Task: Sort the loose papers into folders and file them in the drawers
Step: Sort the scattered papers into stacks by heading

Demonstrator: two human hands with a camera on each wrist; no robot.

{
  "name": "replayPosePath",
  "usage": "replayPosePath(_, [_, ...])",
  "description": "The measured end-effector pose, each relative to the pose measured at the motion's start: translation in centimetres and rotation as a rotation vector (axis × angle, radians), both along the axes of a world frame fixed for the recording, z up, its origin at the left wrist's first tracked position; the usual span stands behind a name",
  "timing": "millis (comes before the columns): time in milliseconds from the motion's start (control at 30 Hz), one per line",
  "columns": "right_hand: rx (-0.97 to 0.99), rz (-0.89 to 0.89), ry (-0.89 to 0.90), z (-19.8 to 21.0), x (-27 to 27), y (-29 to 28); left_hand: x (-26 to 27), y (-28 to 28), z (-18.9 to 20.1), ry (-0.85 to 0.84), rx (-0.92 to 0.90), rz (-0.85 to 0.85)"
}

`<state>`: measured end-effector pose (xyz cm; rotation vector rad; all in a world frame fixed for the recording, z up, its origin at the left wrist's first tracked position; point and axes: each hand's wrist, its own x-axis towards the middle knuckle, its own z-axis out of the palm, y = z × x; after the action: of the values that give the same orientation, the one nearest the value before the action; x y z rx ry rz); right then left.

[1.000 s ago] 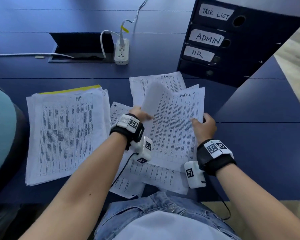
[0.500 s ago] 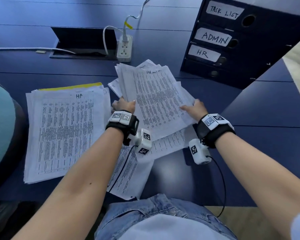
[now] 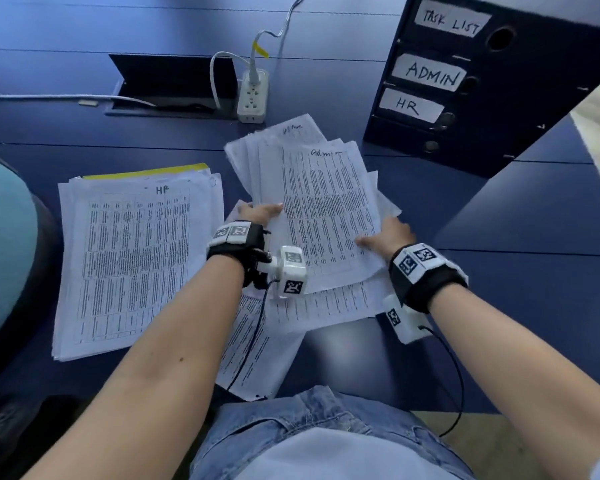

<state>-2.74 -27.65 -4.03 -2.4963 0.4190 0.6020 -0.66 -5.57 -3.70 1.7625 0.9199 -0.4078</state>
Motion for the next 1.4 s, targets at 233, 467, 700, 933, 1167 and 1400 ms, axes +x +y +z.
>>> replayPosePath(233, [-0.267, 0.272, -0.6, 4.1, -1.0, 0.0, -1.8, -0.5, -0.7, -0.004, 0.066, -0.172])
replayPosePath(467, [-0.108, 0.183, -0.186, -0.3, 1.7, -1.7, -2.8, 0.3, -0.5, -0.031, -0.056, -0.145])
replayPosePath(700, [0.235, -0.067, -0.05, -0.6, 1.6, -0.9, -2.9, -2.0, 1.1, -0.176, -0.071, -0.187])
replayPosePath(933, [0.946, -0.186, -0.461, 6.4, 0.4, -1.3, -3.2, 0.1, 10.2, -0.637, -0.173, -0.203])
replayPosePath(1167, [1.115, -0.118, -0.935, 14.0, -0.5, 0.8, -4.0, 1.4, 14.6, -0.989, -0.203, -0.105])
replayPosePath(1400, [1.033, -0.227, -0.809, 10.1, -2.7, 2.9, -5.2, 2.1, 10.4, -0.888, -0.32, -0.04])
